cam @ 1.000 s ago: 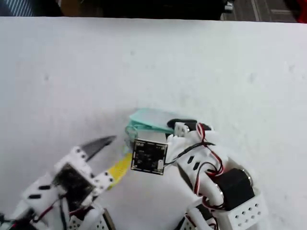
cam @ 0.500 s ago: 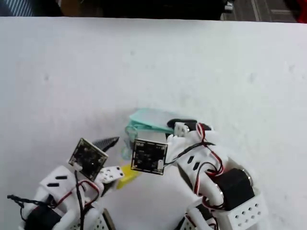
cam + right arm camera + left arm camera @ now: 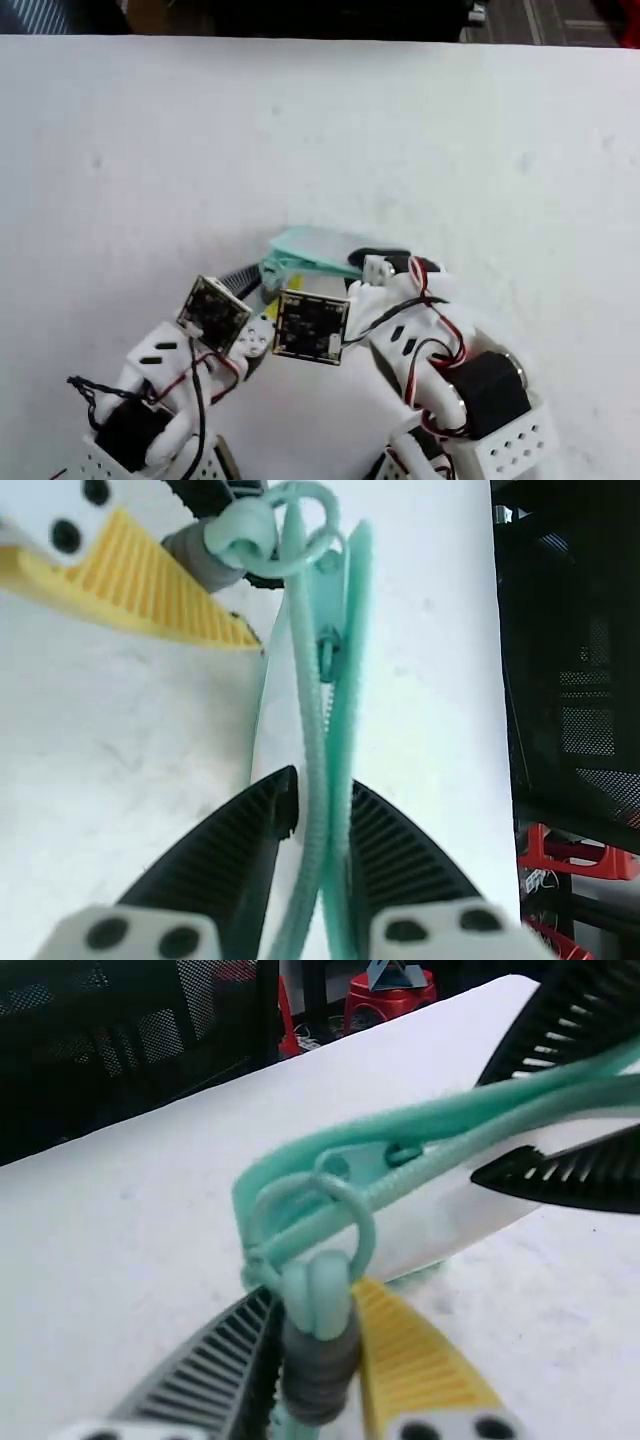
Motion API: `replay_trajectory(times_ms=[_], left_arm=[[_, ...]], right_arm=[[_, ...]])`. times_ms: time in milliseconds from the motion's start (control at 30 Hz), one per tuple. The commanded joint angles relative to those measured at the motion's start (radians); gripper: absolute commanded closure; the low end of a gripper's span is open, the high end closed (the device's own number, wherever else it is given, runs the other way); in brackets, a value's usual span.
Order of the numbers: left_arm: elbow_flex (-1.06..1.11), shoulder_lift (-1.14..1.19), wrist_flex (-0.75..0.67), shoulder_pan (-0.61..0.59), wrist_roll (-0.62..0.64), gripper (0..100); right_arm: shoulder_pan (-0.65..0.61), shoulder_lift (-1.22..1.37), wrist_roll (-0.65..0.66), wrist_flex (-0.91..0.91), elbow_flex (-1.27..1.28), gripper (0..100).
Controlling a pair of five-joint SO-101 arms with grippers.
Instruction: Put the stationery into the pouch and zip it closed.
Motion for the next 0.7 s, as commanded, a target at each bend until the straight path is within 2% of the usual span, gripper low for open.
replay_trajectory(times_ms=[0,100,167,300,433,567,667], left_arm=[[-0.100,-0.008,0.040,0.119,0.006,97],[-0.167,-0.008,0.089,0.245,0.003,98],[-0.176,-0.008,0.095,0.320,-0.041,98],[-0.135,-0.007,0.107,0.420,-0.101,98],[-0.089,-0.007,0.110,0.427,-0.103,95],[-0.158,-0.007,0.238,0.367,-0.048,74],[-0.227,-0.007,0.321,0.306,0.026,73]], right_arm=[[0.001,0.004,-0.006,-0.027,-0.034,98.1],[0.002,0.004,-0.006,-0.054,0.003,98.1],[0.002,0.004,-0.006,-0.073,0.031,98.1],[0.002,-0.001,-0.008,-0.076,0.043,98.1],[0.002,-0.005,-0.008,-0.074,0.040,98.1],[0.002,-0.005,-0.008,-0.071,0.040,98.1],[0.002,-0.005,-0.008,-0.071,0.040,98.1]])
